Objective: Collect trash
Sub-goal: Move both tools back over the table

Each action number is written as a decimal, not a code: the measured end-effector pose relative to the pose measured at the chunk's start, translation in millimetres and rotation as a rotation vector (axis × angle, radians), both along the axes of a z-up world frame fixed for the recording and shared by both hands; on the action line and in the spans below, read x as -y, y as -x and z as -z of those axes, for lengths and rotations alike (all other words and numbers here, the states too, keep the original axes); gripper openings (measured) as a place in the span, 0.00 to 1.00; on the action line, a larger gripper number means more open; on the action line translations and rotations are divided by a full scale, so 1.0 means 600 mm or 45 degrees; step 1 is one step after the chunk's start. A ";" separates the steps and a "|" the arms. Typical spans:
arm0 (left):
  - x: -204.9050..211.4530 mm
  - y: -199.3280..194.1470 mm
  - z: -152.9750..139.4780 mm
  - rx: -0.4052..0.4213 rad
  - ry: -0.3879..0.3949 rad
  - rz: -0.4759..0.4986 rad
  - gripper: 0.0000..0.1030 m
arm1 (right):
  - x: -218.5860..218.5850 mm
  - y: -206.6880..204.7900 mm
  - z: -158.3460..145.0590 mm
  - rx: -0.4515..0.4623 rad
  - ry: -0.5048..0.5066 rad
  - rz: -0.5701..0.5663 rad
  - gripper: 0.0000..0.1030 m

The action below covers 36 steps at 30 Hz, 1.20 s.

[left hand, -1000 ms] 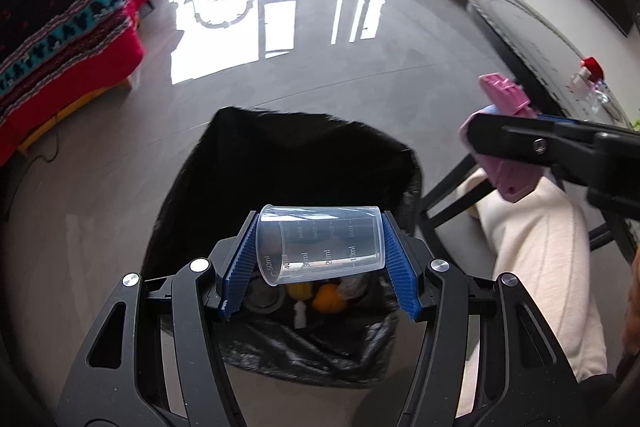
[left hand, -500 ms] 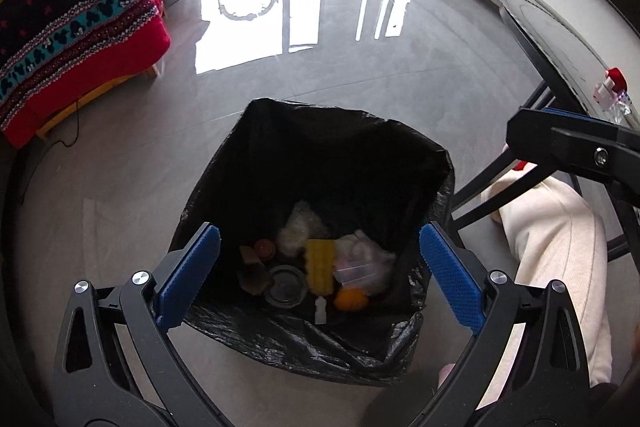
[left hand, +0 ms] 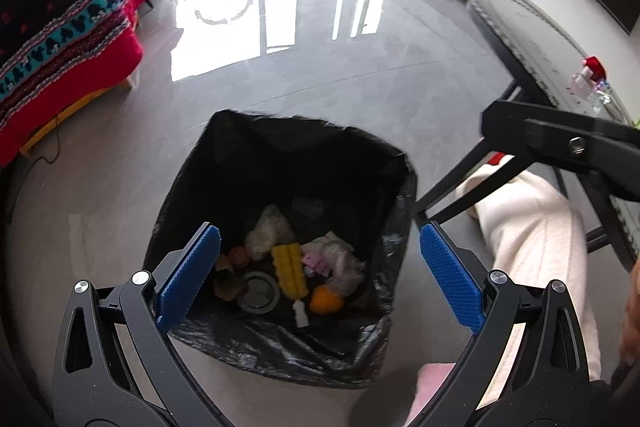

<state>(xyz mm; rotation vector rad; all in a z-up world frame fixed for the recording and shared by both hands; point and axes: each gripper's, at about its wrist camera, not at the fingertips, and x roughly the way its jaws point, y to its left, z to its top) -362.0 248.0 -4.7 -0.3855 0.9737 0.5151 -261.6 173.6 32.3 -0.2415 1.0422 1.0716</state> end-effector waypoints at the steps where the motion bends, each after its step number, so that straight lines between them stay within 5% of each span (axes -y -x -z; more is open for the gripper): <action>1: 0.004 -0.006 -0.003 0.003 -0.002 0.014 0.94 | 0.004 -0.003 0.000 0.002 -0.003 0.008 0.64; 36: 0.167 -0.299 -0.121 0.133 -0.093 0.462 0.94 | 0.303 -0.283 -0.063 0.102 -0.060 0.644 0.64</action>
